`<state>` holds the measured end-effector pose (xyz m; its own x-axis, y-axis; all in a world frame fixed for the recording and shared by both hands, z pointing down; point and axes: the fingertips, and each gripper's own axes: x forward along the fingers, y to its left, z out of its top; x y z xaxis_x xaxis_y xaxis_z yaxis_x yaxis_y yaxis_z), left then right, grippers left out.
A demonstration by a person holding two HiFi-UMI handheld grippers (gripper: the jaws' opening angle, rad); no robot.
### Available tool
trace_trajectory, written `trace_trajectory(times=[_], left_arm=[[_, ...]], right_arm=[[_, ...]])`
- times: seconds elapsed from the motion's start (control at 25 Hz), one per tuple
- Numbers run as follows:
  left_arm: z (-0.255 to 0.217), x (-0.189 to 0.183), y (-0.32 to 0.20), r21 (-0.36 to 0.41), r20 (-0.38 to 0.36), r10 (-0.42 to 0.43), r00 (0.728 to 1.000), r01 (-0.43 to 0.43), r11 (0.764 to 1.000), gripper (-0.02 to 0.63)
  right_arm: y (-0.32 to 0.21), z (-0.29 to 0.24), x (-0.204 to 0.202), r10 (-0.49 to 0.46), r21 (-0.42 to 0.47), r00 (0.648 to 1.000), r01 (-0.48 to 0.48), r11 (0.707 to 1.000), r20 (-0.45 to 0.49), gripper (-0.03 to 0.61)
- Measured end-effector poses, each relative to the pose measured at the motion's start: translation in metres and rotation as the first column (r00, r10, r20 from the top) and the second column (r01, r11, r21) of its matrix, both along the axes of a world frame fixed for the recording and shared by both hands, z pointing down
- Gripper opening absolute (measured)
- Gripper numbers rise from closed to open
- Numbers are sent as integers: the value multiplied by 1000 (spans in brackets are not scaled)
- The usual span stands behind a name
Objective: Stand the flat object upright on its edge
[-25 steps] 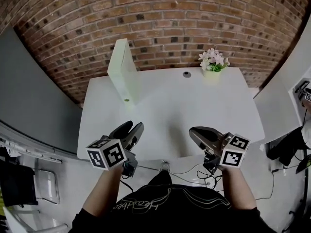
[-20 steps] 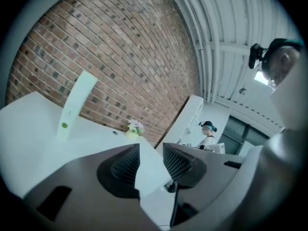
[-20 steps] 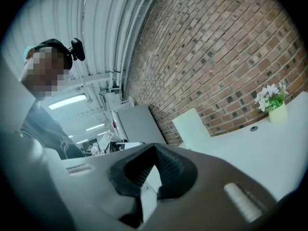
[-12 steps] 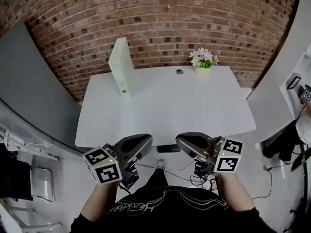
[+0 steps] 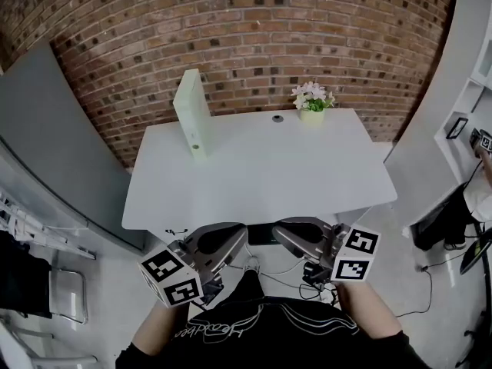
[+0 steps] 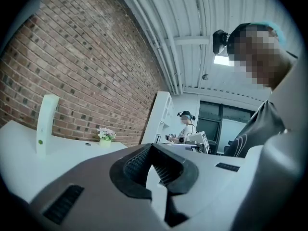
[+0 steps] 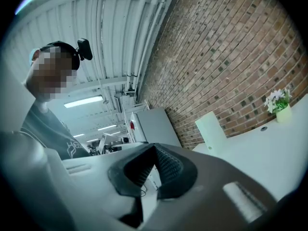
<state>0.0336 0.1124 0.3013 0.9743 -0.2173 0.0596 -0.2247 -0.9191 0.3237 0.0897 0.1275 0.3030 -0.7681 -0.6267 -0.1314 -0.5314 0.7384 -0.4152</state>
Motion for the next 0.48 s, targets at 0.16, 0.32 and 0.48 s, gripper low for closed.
trace_trajectory(times=[0.16,0.32,0.48], left_arm=[[-2,3,18,5,6,16,1000,-16,1000,3],[-8,2,27,-13,-13,13,1000,-13,1000,3],[-11,6,32,19,5,0,1000,-1,1000,3]], right_arm=[[15,-3,3,-7,-8,999,8,1000,50,5],[25,-6,6,4,6,999,-5,1000,48,5],[31,-10,8,8,16,999,-9,1000,38,5]])
